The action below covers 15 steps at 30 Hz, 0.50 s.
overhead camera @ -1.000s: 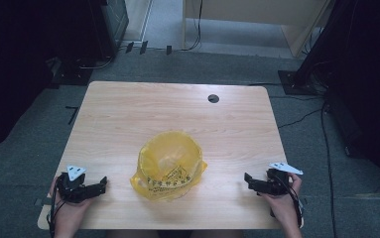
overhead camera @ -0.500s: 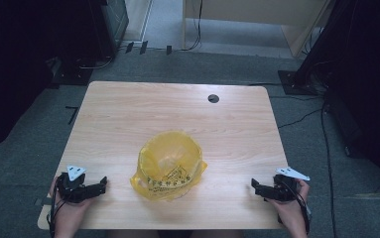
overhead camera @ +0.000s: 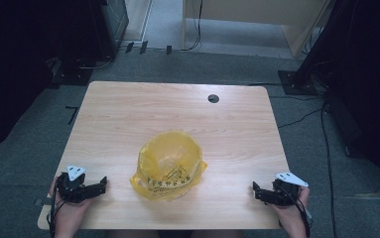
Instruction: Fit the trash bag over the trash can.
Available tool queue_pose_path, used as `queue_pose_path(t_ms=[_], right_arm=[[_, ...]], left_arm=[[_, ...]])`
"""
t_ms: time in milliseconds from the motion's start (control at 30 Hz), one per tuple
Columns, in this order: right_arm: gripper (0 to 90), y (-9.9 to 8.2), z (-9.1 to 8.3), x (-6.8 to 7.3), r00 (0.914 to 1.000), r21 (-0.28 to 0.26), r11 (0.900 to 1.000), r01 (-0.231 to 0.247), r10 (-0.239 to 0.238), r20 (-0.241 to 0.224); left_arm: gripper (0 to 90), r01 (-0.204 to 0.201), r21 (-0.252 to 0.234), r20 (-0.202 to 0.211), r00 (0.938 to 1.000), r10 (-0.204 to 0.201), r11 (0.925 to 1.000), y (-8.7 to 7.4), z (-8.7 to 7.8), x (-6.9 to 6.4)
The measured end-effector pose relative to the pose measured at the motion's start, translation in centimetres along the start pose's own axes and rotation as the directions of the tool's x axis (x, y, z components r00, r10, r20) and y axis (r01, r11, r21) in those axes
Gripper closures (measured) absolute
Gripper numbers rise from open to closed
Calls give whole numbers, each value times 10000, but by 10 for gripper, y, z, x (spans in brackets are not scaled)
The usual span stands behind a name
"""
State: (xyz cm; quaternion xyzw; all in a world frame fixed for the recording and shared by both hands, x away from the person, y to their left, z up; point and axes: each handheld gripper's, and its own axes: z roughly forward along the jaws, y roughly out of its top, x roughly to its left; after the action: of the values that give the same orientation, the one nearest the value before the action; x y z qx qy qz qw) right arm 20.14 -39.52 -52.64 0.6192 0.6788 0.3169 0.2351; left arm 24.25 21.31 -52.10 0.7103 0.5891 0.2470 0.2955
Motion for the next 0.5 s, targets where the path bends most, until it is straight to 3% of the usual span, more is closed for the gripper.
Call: queue_pose_path(t_ms=[167,300,500], right_arm=[[0,0,0,0,10000,12,10000,11,-11,28],[0,0,1,5,9985,175,9990,412,-418,357],[0,-1,1,6,9986,200,9991,375,-382,357]], left_arm=[[0,1,-8,-2,10000,-1,10000,0,0,0],[0,0,-7,-1,10000,0,10000,0,0,0],[0,1,-9,-3,10000,-1,10000,0,0,0]])
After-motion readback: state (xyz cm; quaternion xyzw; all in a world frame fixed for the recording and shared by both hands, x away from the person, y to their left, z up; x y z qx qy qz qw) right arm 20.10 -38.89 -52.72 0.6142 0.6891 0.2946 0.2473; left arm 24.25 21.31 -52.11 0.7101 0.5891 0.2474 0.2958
